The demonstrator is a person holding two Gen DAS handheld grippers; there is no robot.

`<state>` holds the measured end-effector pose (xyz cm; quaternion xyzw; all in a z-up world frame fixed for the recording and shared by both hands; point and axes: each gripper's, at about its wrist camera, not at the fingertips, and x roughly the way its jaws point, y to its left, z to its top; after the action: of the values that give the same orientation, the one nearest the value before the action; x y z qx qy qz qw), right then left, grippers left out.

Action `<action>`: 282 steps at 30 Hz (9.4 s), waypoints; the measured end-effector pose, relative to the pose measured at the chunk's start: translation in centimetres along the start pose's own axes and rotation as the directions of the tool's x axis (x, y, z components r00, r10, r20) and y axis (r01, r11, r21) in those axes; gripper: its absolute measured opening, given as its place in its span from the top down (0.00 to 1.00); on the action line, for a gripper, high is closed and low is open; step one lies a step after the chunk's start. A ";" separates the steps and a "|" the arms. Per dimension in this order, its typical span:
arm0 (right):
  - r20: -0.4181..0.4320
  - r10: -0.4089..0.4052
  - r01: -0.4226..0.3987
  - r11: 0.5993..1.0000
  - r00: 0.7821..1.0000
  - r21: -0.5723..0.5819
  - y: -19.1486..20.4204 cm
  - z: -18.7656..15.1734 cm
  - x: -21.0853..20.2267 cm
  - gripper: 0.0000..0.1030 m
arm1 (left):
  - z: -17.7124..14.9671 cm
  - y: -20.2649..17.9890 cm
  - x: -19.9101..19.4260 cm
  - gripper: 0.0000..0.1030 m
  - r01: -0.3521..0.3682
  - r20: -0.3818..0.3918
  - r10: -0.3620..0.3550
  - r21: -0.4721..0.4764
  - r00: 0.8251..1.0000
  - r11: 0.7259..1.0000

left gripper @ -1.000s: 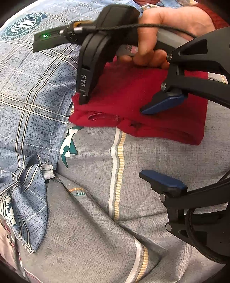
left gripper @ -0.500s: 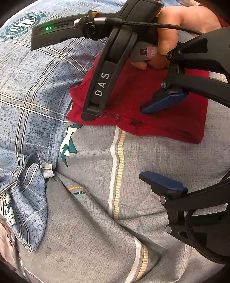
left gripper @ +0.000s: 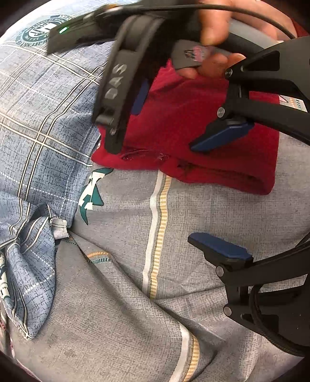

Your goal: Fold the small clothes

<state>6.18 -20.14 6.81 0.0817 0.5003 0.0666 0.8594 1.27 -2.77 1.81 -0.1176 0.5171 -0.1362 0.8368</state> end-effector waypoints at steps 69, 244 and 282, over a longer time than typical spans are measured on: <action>0.062 0.015 -0.008 0.995 0.998 -0.104 -2.0 -1.2 -5.0 0.82 | -3.1 -5.9 -2.0 0.73 0.135 0.068 -0.153 0.216 0.986 0.967; 0.304 -0.047 -0.047 0.954 0.952 0.295 -23.7 -17.6 -16.5 0.63 | -6.5 -21.1 -1.4 0.45 0.402 -0.140 -0.377 0.347 0.916 0.847; 0.229 -0.180 0.191 0.981 0.957 -0.026 -8.4 -26.1 -16.6 0.63 | -17.8 -12.3 -10.9 0.34 -0.042 0.138 -0.022 0.439 0.990 0.898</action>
<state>-24.41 -29.74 6.51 0.0210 0.4032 -0.0120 0.9148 -20.71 -11.52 7.21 0.0683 0.4135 -0.2368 0.8765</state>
